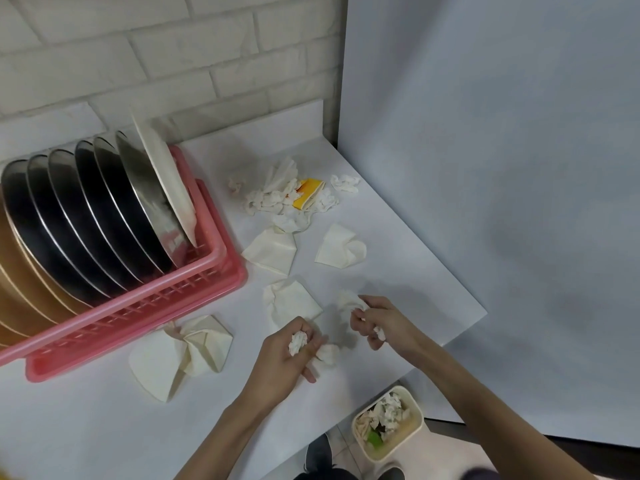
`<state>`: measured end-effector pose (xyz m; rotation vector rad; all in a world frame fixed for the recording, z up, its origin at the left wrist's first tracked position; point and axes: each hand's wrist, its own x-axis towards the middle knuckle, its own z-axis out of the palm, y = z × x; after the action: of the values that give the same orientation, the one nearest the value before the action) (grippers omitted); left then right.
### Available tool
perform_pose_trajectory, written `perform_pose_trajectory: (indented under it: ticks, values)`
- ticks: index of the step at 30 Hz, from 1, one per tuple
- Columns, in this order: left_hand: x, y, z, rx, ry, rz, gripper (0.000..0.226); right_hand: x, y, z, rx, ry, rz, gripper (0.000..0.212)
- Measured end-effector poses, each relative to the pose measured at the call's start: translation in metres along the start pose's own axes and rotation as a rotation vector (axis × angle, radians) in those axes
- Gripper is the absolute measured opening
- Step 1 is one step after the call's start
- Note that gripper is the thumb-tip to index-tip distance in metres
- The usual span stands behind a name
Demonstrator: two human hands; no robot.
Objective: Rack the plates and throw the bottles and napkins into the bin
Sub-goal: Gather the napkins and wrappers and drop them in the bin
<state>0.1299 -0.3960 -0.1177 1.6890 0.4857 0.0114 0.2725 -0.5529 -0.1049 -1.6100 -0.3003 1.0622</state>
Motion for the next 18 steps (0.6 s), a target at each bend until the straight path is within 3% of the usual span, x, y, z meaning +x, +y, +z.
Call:
perform_pose_trajectory:
  ticks: [2,5,9,12,15,18]
  values:
    - [0.002,0.0,0.0,-0.022,-0.023,0.003,0.016,0.0,0.0,-0.002,-0.003,0.0,0.043,0.024]
    - [0.003,0.003,0.002,-0.096,-0.018,-0.018,0.018,0.001,0.0,0.002,-0.056,0.135,0.05,0.053]
    - [0.008,0.002,0.0,-0.08,0.013,-0.043,0.039,0.0,0.002,0.003,-0.091,0.23,0.029,0.044]
    - [0.014,0.005,0.001,-0.062,0.012,-0.054,0.03,-0.002,-0.001,0.004,-0.086,0.227,-0.022,0.02]
    - [0.018,0.012,0.004,-0.047,-0.008,-0.071,0.021,-0.005,-0.003,0.005,-0.018,0.22,-0.053,0.018]
    - [0.023,0.017,0.009,-0.087,-0.009,-0.107,0.032,-0.012,-0.002,0.006,0.027,0.237,-0.072,0.018]
